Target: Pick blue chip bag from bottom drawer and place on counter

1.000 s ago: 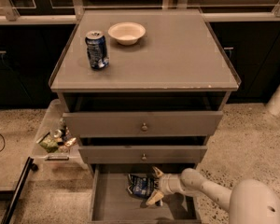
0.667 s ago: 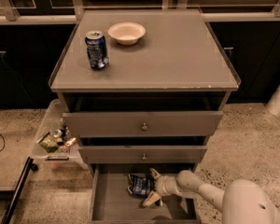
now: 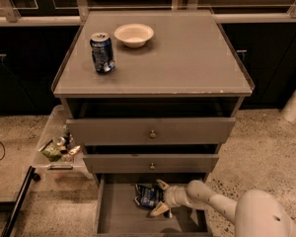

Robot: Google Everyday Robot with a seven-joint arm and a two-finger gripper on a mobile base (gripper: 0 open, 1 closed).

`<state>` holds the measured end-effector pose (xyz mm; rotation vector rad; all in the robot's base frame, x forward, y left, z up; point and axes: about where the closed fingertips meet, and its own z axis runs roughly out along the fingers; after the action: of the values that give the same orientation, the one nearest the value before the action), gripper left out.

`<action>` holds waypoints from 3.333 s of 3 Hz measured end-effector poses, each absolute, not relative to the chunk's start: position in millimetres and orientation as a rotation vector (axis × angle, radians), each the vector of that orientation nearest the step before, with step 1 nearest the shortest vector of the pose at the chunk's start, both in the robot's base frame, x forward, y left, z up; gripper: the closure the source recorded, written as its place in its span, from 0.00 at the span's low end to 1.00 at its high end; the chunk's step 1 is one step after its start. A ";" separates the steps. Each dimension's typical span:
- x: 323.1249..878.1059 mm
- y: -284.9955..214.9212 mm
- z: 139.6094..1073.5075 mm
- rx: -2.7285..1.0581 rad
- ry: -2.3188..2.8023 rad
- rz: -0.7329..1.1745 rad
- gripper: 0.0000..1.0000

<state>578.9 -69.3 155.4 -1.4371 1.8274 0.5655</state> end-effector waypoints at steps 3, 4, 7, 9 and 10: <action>578.8 -69.2 155.4 -1.437 1.827 0.566 0.82; 578.8 -69.2 155.4 -1.437 1.827 0.566 1.00; 558.1 -75.0 224.6 -1.503 1.724 0.582 1.00; 507.9 -87.6 336.6 -1.612 1.579 0.544 1.00; 494.9 -132.1 413.8 -1.597 1.562 0.447 1.00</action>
Offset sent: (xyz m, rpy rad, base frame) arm 0.0000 0.0000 0.0000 0.0000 0.0000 0.0000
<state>494.9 -132.1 413.8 -1.5967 1.5621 0.4466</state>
